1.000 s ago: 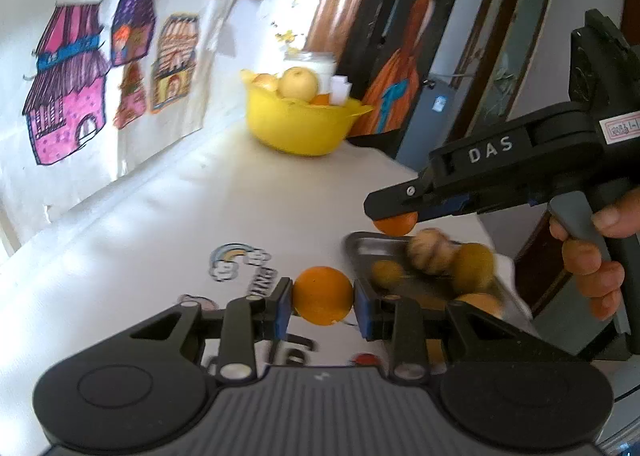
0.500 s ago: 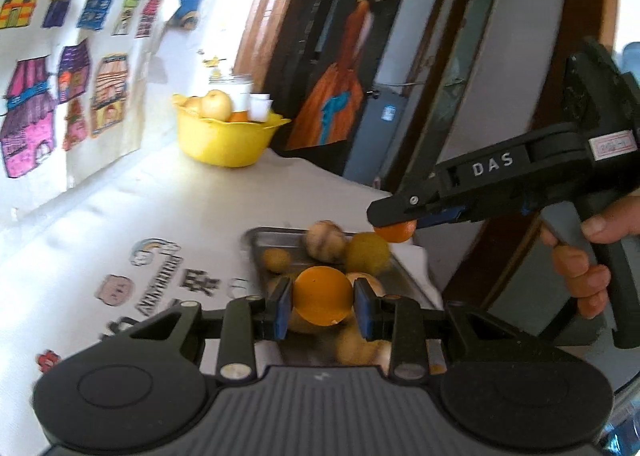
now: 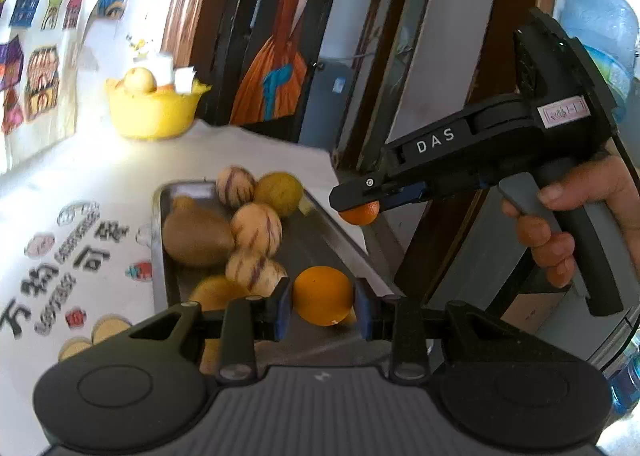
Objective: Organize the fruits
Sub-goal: 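Carry the orange in the right tool to the tray while the left tool carries its orange, then lower both oranges onto the tray and open both tools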
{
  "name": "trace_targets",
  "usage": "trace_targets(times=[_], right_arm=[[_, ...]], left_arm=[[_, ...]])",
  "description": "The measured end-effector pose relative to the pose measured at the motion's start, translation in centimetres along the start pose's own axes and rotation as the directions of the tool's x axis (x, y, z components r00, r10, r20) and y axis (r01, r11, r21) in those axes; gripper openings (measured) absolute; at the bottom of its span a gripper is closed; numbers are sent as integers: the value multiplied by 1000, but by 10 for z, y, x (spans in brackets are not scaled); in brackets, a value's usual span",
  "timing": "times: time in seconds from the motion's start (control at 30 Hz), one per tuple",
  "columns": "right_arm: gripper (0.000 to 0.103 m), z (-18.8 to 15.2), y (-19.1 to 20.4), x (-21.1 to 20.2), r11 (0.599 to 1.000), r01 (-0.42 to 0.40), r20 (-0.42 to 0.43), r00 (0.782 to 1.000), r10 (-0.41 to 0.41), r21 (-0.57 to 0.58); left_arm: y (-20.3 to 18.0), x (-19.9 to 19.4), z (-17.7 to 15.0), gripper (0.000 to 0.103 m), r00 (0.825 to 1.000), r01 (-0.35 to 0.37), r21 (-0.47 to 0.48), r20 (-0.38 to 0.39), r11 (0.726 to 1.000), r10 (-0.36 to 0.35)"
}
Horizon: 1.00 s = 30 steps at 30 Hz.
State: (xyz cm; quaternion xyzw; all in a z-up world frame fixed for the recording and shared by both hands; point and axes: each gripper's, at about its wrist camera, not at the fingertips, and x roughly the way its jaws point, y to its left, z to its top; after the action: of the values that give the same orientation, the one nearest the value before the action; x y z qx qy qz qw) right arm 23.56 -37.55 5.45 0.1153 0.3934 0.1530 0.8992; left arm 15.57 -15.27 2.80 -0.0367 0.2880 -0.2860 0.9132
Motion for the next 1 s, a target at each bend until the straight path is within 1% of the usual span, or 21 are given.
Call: trace_targets(times=[0.13, 0.2, 0.27, 0.33, 0.43, 0.53, 0.67, 0.8, 0.9, 1.0], right_arm=[[34, -12, -8, 9, 1000, -15, -13, 1000, 15, 0], [34, -18, -11, 15, 1000, -23, -20, 1000, 23, 4], [34, -24, -14, 20, 1000, -28, -21, 999, 28, 3], [34, -27, -16, 26, 999, -37, -17, 999, 37, 3], [34, -30, -21, 33, 999, -49, 1, 999, 49, 9], [34, -32, -25, 39, 999, -39, 14, 999, 39, -12], [34, -38, -27, 41, 999, -15, 55, 998, 17, -45], [34, -46, -25, 37, 998, 1, 115, 993, 6, -61], [34, -51, -23, 33, 997, 12, 153, 988, -1, -75], [34, -54, -22, 33, 995, 21, 168, 986, -5, -93]], left_arm=[[-5, 7, -6, 35, 998, -43, -75, -59, 996, 39], [-6, 11, -9, 35, 995, -68, -92, -73, 993, 61], [-7, 15, -13, 35, 992, -108, -102, -81, 989, 100], [-11, 16, -18, 35, 987, -152, -115, -68, 982, 145], [-18, 18, -24, 36, 984, -179, -137, -51, 974, 173], [-23, 21, -26, 36, 976, -220, -132, -30, 966, 218], [-22, 21, -26, 36, 965, -260, -163, -14, 952, 261], [-21, 21, -25, 36, 961, -275, -184, -17, 944, 277], [-21, 23, -26, 36, 958, -284, -180, -18, 942, 285], [-19, 25, -28, 36, 958, -286, -203, -27, 936, 287]])
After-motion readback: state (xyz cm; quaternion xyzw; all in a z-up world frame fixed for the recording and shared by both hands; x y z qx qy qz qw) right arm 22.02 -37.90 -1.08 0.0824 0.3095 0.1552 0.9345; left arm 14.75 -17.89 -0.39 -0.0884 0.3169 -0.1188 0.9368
